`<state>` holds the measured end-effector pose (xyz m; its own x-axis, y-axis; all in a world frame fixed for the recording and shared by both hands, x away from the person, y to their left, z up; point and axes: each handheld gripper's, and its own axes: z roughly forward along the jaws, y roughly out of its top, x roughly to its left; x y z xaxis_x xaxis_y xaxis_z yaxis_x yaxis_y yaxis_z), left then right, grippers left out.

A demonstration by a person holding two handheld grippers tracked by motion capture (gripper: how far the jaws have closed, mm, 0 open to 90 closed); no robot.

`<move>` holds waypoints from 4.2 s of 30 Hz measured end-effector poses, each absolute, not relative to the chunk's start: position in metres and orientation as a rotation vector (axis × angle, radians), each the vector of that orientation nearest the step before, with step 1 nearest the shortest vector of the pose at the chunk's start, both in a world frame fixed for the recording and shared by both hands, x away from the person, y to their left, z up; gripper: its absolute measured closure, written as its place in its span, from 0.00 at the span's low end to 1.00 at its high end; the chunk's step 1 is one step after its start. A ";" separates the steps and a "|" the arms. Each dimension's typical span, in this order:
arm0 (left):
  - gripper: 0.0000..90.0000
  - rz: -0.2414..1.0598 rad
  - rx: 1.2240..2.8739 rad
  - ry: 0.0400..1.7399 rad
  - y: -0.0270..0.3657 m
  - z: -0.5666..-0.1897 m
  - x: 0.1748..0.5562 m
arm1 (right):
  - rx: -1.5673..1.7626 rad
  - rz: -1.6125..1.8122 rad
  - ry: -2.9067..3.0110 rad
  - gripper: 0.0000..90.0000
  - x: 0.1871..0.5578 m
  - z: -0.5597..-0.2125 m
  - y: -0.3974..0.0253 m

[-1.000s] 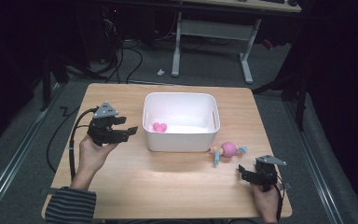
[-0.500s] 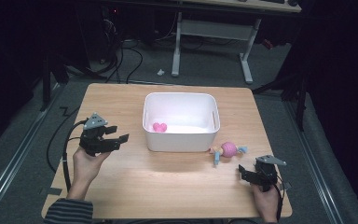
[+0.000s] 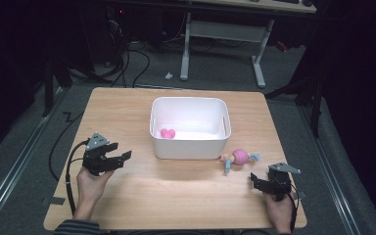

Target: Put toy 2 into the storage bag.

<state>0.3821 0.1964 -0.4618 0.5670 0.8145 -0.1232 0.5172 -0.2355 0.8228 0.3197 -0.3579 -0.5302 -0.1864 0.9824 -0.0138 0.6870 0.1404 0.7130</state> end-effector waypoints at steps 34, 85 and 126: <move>0.35 0.476 2.025 1.217 0.179 -0.534 0.405 | 1.571 0.814 1.965 0.24 0.321 -0.530 -0.356; 0.18 0.507 2.053 1.203 0.173 -0.537 0.403 | 1.443 0.920 2.099 0.42 0.351 -0.455 -0.317; 0.19 0.504 2.054 1.202 0.173 -0.537 0.403 | 1.472 0.726 2.232 0.46 0.401 -0.479 -0.300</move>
<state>0.4033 0.1734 -0.5369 0.4947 0.8689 -0.0140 0.5991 -0.3294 0.7298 0.4015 -0.3000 -0.4792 -0.3866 0.9220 -0.0229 0.7323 0.3220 0.6001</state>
